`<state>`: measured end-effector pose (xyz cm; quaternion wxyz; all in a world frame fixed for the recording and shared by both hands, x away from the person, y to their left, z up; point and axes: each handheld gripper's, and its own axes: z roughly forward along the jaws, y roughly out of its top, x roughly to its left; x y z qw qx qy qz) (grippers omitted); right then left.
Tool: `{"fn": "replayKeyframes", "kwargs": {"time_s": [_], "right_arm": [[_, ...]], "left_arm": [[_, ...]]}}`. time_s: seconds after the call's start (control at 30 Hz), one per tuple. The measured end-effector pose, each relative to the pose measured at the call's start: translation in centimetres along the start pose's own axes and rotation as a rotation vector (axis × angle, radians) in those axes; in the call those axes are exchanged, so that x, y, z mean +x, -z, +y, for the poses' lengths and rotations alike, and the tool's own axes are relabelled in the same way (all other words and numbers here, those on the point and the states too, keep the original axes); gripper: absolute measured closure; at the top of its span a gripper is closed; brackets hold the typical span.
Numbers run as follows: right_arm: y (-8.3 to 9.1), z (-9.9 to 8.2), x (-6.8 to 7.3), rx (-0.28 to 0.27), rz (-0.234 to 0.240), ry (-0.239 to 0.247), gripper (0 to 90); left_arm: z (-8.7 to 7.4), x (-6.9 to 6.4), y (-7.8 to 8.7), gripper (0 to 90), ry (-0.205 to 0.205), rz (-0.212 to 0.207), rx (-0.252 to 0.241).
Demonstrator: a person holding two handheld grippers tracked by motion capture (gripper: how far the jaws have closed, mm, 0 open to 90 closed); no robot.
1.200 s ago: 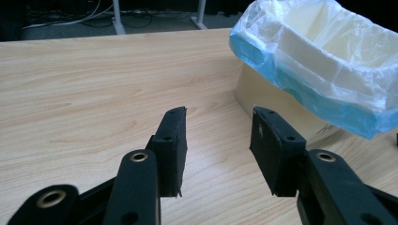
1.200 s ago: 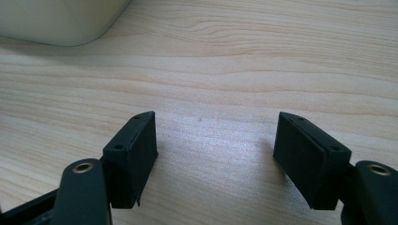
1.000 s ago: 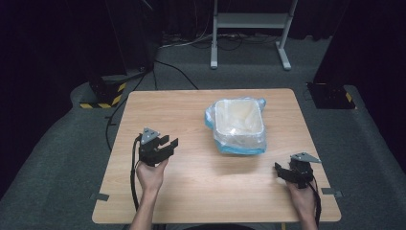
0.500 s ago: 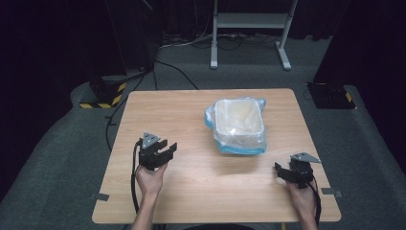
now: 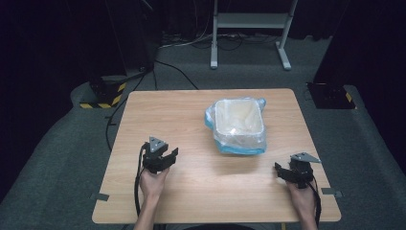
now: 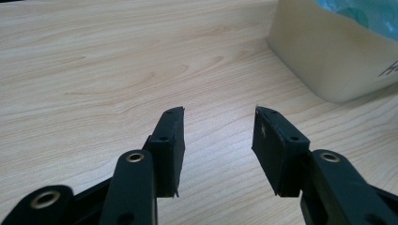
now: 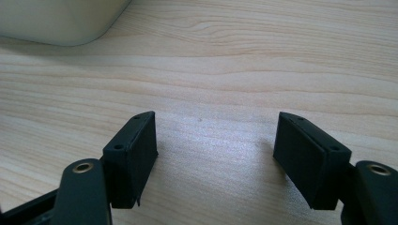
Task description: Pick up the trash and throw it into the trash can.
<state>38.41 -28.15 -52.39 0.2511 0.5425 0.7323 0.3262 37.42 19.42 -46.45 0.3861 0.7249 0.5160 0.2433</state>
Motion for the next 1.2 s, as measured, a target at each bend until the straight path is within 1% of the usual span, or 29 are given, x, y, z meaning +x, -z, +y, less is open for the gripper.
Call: {"fn": "replayKeyframes", "kwargs": {"time_s": [0.1,0.23,0.27,0.33,0.37,0.53,0.63,0.7,0.8,0.83,0.87,0.9,0.93,1.07,1.2], "right_arm": [[0.0,0.0,0.0,0.001,-0.001,0.000,29.8],[0.0,0.0,0.0,0.001,-0.002,0.000,29.8],[0.0,0.0,0.0,0.001,-0.001,0.000,29.8],[0.0,0.0,0.0,0.000,-0.001,-0.001,29.8],[0.0,0.0,0.0,0.000,-0.001,-0.001,29.8],[0.0,0.0,0.0,0.000,0.000,-0.001,29.9],[0.0,0.0,0.0,0.001,-0.001,-0.001,29.8],[0.0,0.0,0.0,0.001,-0.001,0.001,29.8],[0.0,0.0,0.0,0.000,0.000,0.000,29.8],[0.0,0.0,0.0,0.001,-0.001,0.000,29.8],[0.0,0.0,0.0,0.000,0.000,-0.001,29.8],[0.0,0.0,0.0,0.001,-0.001,0.000,29.8],[0.0,0.0,0.0,0.000,0.001,-0.002,29.8],[0.0,0.0,0.0,-0.001,0.000,-0.001,29.8],[0.0,0.0,0.0,0.000,0.001,-0.002,29.7]], "left_arm": [[-0.4,0.2,-0.6,53.4,-0.002,0.004,0.020],[-1.0,0.3,-1.1,53.3,0.006,0.008,0.039],[-1.0,0.3,-1.3,52.9,0.000,0.016,0.047],[-1.1,0.3,-1.6,52.8,-0.011,0.027,0.049],[-1.1,0.4,-1.9,52.6,-0.015,0.034,0.054],[-1.5,0.6,-3.6,52.1,-0.007,0.044,0.087],[-1.6,0.5,-4.4,51.8,-0.017,0.059,0.093],[-1.7,0.5,-5.0,50.9,-0.020,0.060,0.099],[-2.0,0.5,-5.8,49.8,-0.010,0.059,0.117],[-2.1,0.5,-6.1,49.1,-0.014,0.062,0.131],[-2.4,0.5,-6.4,48.1,-0.017,0.063,0.135],[-2.7,0.6,-6.5,46.1,-0.008,0.060,0.110],[-3.0,0.6,-6.5,46.0,-0.007,0.062,0.087],[-3.0,0.6,-6.4,45.7,-0.005,0.063,0.088],[-3.0,0.6,-6.5,41.3,-0.010,0.062,0.091]]}}
